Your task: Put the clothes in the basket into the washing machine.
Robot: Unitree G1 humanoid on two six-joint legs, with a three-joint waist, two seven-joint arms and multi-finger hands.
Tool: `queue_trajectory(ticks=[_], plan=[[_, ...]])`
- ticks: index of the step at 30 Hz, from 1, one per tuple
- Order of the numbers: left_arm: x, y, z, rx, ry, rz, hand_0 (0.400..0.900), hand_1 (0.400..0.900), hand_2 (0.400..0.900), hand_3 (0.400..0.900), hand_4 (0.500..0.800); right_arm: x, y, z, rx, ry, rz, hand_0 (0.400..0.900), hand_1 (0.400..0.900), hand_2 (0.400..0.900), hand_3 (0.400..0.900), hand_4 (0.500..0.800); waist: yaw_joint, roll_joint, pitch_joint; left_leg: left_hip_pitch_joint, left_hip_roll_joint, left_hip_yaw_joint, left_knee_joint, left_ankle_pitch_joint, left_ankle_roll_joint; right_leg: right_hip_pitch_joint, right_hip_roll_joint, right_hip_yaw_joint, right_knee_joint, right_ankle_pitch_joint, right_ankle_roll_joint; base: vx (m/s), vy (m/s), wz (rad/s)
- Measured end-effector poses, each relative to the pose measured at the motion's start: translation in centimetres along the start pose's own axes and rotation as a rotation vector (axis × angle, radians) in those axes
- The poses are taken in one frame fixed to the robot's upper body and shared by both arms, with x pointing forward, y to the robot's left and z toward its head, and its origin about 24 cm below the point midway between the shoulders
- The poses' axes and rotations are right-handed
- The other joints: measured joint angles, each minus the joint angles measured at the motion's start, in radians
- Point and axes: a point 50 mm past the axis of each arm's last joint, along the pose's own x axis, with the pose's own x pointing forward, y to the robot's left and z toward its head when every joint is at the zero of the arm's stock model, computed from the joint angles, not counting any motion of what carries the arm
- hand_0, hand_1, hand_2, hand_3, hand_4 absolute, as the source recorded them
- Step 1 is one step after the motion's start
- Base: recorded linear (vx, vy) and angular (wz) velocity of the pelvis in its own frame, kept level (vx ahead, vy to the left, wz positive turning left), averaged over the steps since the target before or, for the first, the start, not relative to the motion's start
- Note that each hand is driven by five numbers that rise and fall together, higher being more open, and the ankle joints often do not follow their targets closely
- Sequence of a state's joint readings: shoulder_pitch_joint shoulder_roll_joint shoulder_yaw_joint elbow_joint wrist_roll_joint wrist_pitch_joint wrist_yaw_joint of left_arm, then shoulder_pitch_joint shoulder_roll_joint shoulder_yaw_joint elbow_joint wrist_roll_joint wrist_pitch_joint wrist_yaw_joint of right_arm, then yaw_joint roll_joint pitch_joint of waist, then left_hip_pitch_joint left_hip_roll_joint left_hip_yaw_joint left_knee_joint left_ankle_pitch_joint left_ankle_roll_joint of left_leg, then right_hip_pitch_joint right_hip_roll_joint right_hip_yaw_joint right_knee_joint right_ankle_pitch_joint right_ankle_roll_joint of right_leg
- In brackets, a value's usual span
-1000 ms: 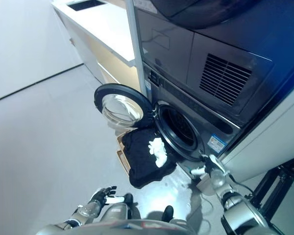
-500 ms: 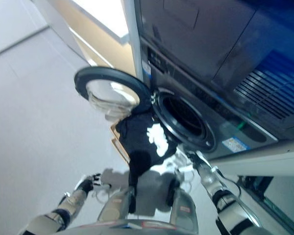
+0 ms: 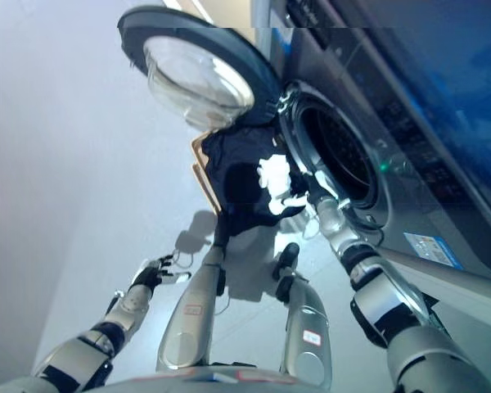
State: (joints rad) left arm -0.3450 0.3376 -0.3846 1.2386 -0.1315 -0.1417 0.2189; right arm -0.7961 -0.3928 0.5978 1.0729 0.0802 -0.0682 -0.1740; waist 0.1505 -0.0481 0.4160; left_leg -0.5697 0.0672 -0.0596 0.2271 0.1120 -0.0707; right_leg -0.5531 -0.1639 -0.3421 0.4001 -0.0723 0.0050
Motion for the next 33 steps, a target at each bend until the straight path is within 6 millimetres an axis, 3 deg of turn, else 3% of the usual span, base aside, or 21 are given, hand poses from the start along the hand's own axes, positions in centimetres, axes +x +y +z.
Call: queue_trajectory(ticks=[4,9,18,25,33], plan=[[0.9,1.9,2.9,-0.03,-0.068,0.066,0.9,0.9,0.9,0.9,0.8,0.9,-2.2,2.7,-0.002,-0.067,-0.059,0.9,0.9,0.9,0.9,0.8,0.023,-0.005,0.047,-0.103,-0.004,-0.023,0.101,-0.026,-0.008,-0.082,-0.015,0.003,0.108,-0.051,-0.011,-0.02,-0.031,0.24],[1.3,3.8,5.1,-0.064,-0.125,0.135,0.9,0.9,0.9,0.9,0.8,1.4,-4.0,5.2,-0.003,-0.128,-0.108,0.9,0.9,0.9,0.9,0.8,0.023,-0.008,0.058,-0.237,-0.02,-0.05,0.21,-0.049,-0.013,-0.197,-0.047,-0.006,0.234,-0.108,-0.025,-0.02,-0.018,0.21],[1.6,5.0,8.8,-0.134,-0.219,0.182,0.9,0.9,0.9,0.9,0.8,1.9,-8.0,7.5,-0.018,-0.149,-0.24,0.9,0.9,0.9,0.9,0.8,0.022,-0.014,0.059,-0.481,-0.037,-0.07,0.399,-0.086,-0.014,-0.412,-0.079,0.009,0.406,-0.151,-0.044,-0.04,0.008,0.06],[1.4,5.4,11.5,-0.202,-0.313,0.206,0.9,0.9,0.9,0.9,0.8,1.8,-10.4,7.3,-0.064,-0.11,-0.317,0.9,0.9,0.9,0.9,0.8,0.02,-0.019,0.056,-0.622,-0.054,-0.06,0.454,-0.083,-0.007,-0.564,-0.102,0.034,0.475,-0.153,-0.043,-0.03,0.014,0.02],[1.1,6.0,14.3,-0.245,-0.396,0.221,0.9,0.9,0.9,0.9,0.8,1.5,-13.4,9.2,-0.081,-0.137,-0.415,0.9,0.9,0.9,0.9,0.8,0.021,-0.02,0.055,-0.771,-0.07,-0.058,0.511,-0.082,-0.005,-0.722,-0.113,0.062,0.549,-0.163,-0.058,-0.03,0.008,0.05]])
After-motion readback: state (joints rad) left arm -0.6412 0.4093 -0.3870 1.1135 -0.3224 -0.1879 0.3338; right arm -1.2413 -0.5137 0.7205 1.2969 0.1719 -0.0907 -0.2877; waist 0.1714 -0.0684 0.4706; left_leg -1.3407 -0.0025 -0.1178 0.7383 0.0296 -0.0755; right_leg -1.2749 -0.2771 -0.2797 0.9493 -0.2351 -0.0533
